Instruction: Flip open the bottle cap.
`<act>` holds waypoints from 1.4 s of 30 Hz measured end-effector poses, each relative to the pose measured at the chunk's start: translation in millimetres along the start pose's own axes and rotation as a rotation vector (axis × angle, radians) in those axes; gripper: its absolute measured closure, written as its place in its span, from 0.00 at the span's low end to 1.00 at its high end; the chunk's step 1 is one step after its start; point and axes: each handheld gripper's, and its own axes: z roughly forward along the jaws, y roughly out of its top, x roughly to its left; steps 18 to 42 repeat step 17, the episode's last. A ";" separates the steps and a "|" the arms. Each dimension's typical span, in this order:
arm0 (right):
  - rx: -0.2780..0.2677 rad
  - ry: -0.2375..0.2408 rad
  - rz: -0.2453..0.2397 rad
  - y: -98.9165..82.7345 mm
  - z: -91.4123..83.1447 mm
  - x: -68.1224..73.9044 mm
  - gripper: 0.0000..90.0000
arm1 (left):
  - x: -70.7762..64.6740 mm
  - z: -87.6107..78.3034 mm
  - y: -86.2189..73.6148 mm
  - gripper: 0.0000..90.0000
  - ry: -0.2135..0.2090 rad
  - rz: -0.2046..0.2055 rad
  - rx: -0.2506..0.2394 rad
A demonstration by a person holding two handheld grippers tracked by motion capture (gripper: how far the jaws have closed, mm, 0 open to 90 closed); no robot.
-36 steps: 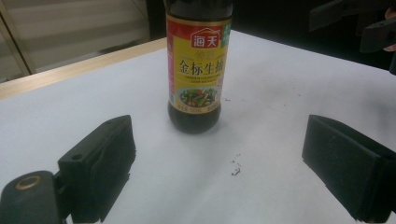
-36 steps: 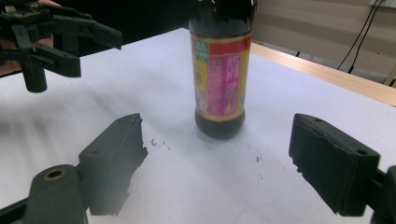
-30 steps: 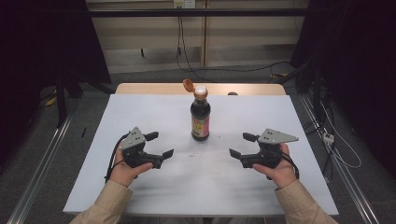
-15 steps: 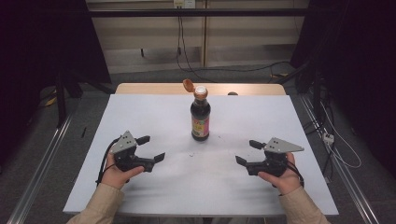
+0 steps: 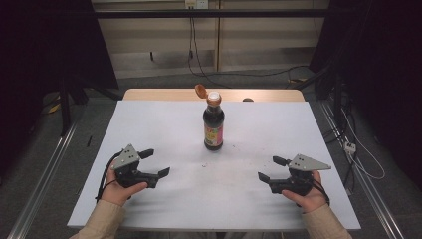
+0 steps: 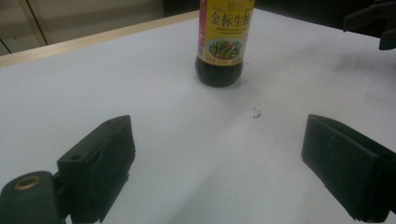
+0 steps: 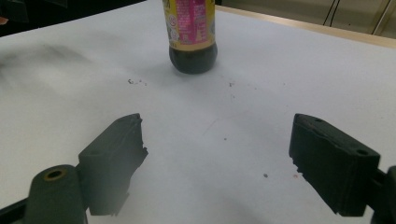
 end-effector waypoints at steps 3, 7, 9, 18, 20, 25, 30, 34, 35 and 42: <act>0.001 -0.006 -0.001 -3.2 -1.7 -1.1 0.19 | 1.8 -1.7 -2.4 0.11 0.009 -0.002 0.005; -0.011 -0.010 0.013 -4.8 -4.2 -3.3 0.19 | 1.9 -3.2 -3.2 0.11 0.009 -0.004 -0.002; -0.015 -0.011 0.015 -4.8 -5.2 -3.6 0.19 | 1.5 -4.8 -3.8 0.10 0.010 0.003 -0.002; -0.013 -0.011 0.016 -6.2 -4.8 -4.4 0.19 | 1.8 -7.0 -6.2 0.10 0.023 -0.001 -0.003; -0.013 -0.011 0.016 -6.2 -4.8 -4.4 0.19 | 1.8 -7.0 -6.2 0.10 0.023 -0.001 -0.003; -0.013 -0.011 0.016 -6.2 -4.8 -4.4 0.19 | 1.8 -7.0 -6.2 0.10 0.023 -0.001 -0.003; -0.013 -0.011 0.016 -6.2 -4.8 -4.4 0.19 | 1.8 -7.0 -6.2 0.10 0.023 -0.001 -0.003; -0.013 -0.011 0.016 -6.2 -4.8 -4.4 0.19 | 1.8 -7.0 -6.2 0.10 0.023 -0.001 -0.003; -0.013 -0.011 0.016 -6.2 -4.8 -4.4 0.19 | 1.8 -7.0 -6.2 0.10 0.023 -0.001 -0.003; -0.013 -0.011 0.016 -6.2 -4.8 -4.4 0.19 | 1.8 -7.0 -6.2 0.10 0.023 -0.001 -0.003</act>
